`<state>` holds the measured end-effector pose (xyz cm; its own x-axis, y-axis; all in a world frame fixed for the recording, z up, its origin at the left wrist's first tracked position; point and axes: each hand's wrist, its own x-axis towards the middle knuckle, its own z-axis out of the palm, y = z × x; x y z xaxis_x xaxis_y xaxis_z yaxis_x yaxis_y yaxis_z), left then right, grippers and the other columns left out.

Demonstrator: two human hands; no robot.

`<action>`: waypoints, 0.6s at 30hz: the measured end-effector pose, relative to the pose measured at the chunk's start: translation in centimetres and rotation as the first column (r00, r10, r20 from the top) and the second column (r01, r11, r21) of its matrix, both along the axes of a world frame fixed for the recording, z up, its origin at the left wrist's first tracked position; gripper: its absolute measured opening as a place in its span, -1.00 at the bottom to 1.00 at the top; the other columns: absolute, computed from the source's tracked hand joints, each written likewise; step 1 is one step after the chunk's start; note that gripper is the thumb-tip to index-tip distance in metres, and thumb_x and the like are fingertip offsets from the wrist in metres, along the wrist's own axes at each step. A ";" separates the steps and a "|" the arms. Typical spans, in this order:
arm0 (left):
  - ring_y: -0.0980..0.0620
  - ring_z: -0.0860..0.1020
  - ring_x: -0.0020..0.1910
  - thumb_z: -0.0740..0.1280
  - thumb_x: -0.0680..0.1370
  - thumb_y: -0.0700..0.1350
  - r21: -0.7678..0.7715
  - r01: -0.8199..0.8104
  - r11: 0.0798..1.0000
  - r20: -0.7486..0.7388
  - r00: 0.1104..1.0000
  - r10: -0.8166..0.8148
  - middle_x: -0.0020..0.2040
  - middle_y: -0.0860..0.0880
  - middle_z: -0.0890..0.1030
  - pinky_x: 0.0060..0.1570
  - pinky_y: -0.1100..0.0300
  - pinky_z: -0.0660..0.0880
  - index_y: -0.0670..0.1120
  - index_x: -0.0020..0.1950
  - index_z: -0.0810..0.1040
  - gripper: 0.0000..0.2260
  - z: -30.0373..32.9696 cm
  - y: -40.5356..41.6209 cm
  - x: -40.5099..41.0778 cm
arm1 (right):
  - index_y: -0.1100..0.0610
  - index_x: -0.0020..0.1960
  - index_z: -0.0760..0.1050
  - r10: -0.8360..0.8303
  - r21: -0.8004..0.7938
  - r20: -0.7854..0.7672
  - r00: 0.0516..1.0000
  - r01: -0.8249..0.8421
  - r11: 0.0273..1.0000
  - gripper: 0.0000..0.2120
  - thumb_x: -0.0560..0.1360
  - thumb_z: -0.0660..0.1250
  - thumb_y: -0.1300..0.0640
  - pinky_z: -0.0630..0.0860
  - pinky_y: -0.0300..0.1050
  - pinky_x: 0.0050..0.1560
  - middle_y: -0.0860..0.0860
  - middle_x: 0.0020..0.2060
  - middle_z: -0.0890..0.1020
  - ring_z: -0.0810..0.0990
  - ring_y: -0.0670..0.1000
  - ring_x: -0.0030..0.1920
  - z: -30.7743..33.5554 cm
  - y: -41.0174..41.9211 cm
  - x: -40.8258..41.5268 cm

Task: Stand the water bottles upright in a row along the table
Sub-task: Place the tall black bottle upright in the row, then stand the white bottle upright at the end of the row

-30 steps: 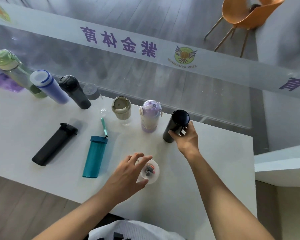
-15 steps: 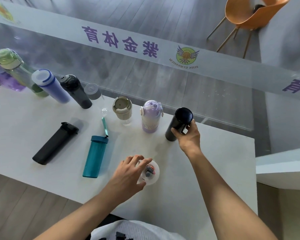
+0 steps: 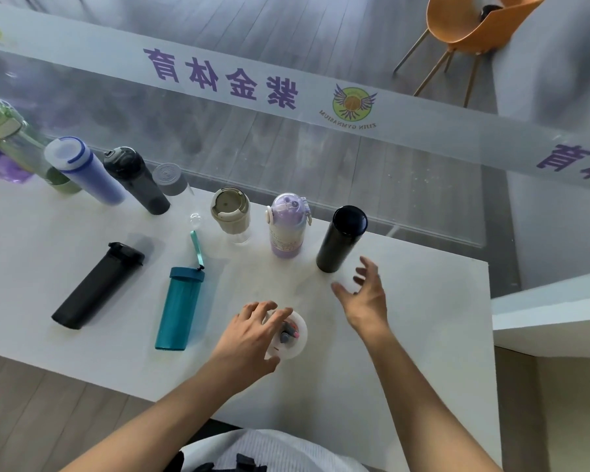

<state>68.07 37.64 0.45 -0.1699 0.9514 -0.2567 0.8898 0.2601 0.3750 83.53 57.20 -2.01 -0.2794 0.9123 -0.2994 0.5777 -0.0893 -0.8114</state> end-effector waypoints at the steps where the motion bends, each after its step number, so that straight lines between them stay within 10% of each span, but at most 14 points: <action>1: -0.12 0.31 0.36 0.46 0.38 0.14 -0.010 0.008 1.000 0.004 1.000 -0.008 0.43 0.00 0.34 0.33 0.03 0.38 0.14 0.52 0.14 -0.20 -0.1 0.1 0.0 | -0.05 0.49 0.26 0.032 -0.028 0.009 0.999 -0.032 0.999 -0.28 0.44 0.54 0.10 0.48 -0.12 0.21 -0.02 0.31 0.49 0.50 -0.03 0.27 -0.1 -1.2 0.5; 9: -0.08 0.32 0.37 0.52 0.36 0.15 -0.019 -0.034 0.999 0.060 0.998 0.035 0.45 0.01 0.38 0.36 -0.01 0.32 0.08 0.60 0.00 -0.03 -0.2 0.6 0.4 | -0.27 0.46 0.23 0.484 -0.138 0.100 0.870 -0.469 0.872 -0.23 0.37 0.53 0.02 0.33 -0.25 0.35 -0.23 0.37 0.38 0.37 -0.18 0.33 0.9 -8.3 3.4; 18: -0.08 0.37 0.31 0.54 0.32 0.13 0.033 0.056 0.998 0.063 0.996 -0.058 0.40 0.03 0.44 0.24 0.05 0.42 0.09 0.59 0.08 -0.04 0.4 1.9 2.1 | -0.22 0.54 0.15 0.539 -0.017 0.128 0.832 -0.542 0.840 -0.11 0.35 0.56 -0.03 0.28 -0.42 0.26 -0.21 0.44 0.37 0.40 -0.14 0.37 0.6 -9.1 4.0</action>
